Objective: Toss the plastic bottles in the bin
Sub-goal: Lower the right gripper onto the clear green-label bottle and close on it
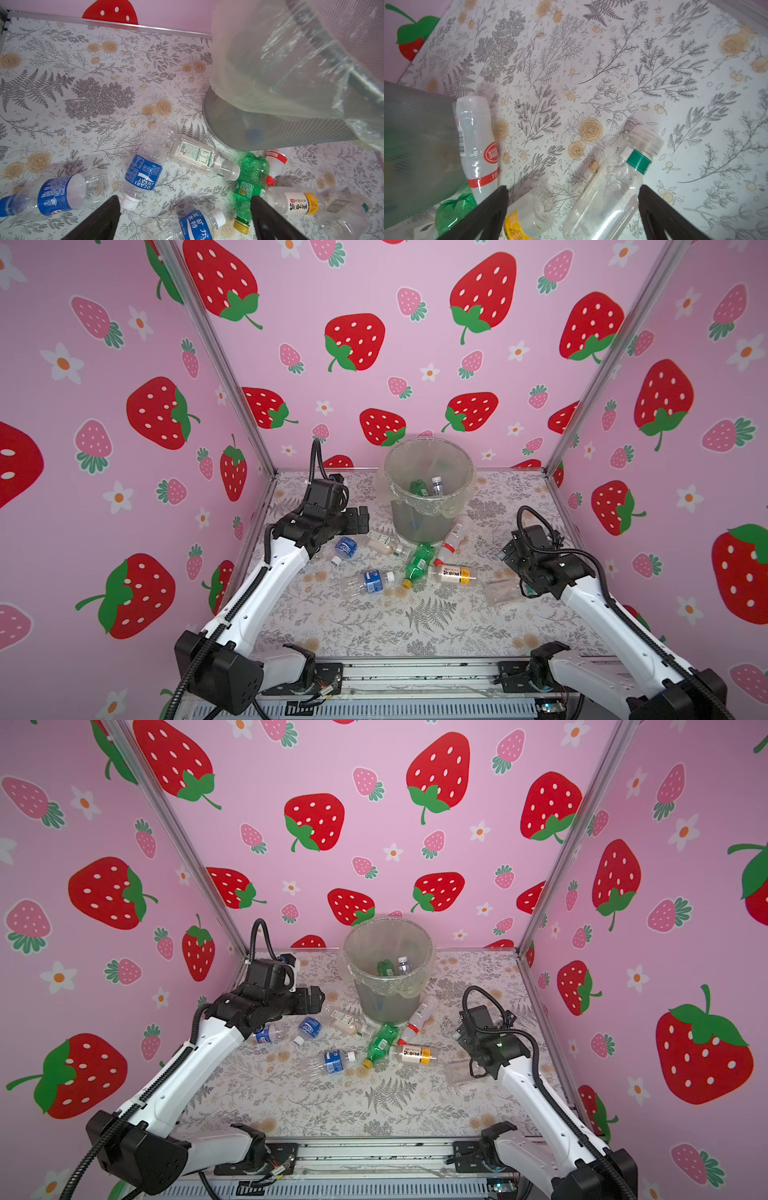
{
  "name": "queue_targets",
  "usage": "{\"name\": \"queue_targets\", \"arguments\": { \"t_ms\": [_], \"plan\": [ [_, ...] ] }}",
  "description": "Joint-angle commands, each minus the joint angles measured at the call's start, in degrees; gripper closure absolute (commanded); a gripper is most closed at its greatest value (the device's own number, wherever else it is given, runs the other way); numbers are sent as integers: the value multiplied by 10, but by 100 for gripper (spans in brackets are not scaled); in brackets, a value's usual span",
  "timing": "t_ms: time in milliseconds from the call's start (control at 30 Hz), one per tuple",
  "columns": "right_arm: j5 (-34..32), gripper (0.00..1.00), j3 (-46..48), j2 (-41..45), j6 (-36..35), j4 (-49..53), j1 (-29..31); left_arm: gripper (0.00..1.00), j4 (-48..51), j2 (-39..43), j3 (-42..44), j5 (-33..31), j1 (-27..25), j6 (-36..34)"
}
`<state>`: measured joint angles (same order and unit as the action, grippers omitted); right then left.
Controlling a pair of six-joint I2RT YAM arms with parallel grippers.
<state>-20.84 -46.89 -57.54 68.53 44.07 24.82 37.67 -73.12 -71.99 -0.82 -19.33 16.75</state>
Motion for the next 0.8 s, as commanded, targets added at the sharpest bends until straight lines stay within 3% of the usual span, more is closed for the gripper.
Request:
{"name": "queue_targets", "arguments": {
  "t_ms": [0, 133, 333, 500, 667, 767],
  "plan": [
    [-32, 1, -16, 2, 72, 64, -4, 1, 20, -3, -33, -2, 3, 1],
    [-21, 1, -34, -27, 88, 102, -4, 1, 23, -5, -33, -1, 5, 2],
    [46, 1, -5, -35, 110, 61, -4, 1, 27, -16, -38, 11, 7, 2],
    [43, 1, 3, -28, 140, 66, -5, 1, 35, -21, -42, 0, 8, 0],
    [53, 1, 21, -32, 146, 62, -5, 1, 31, -29, -42, 27, 10, 3],
    [83, 1, 48, -42, 138, 32, -7, 1, 42, -38, -49, 28, 11, 3]
  ]
}}
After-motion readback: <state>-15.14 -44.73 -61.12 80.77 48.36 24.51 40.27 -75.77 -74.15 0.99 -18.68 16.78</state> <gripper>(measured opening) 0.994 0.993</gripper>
